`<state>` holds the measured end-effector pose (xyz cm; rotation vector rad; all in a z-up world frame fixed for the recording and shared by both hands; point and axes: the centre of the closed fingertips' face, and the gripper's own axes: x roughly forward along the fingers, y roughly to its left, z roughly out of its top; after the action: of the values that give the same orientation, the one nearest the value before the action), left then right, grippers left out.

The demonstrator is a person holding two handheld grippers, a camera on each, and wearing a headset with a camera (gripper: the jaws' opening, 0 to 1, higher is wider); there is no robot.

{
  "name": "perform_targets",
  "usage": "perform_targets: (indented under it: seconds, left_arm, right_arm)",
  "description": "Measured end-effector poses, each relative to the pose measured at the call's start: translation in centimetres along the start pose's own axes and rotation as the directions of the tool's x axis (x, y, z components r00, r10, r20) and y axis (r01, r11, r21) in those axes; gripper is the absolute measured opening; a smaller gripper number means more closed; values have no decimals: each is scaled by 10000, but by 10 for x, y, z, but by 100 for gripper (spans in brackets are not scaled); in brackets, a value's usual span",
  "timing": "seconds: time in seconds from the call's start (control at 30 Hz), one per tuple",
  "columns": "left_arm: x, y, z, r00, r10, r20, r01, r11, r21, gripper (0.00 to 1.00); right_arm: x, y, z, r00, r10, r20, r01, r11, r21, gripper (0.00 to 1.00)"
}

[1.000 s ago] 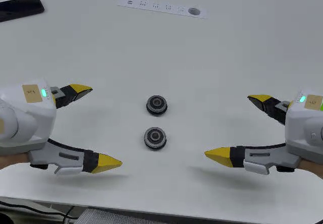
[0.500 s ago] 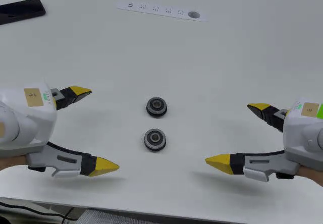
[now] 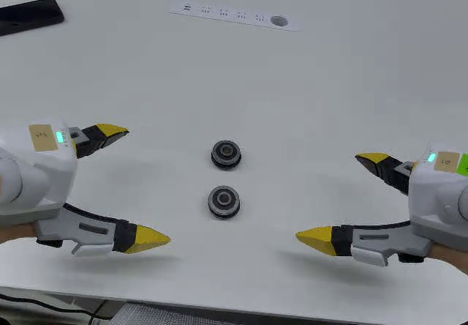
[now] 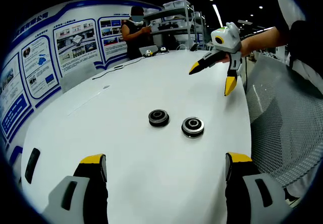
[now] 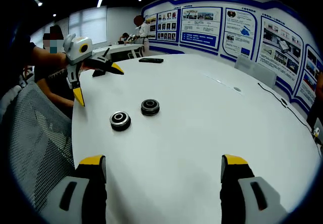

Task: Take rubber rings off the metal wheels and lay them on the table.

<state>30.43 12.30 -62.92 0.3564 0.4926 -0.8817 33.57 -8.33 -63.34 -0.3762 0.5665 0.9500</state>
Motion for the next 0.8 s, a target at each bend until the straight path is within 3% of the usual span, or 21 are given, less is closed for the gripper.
perform_targets:
  seconds: [0.8]
  left_arm:
    - [4, 7, -2, 9998, -34, -197, 34, 10000, 1, 100]
  right_arm:
    - [2, 9, -6, 9998, 160, 152, -170, 9976, 675, 92]
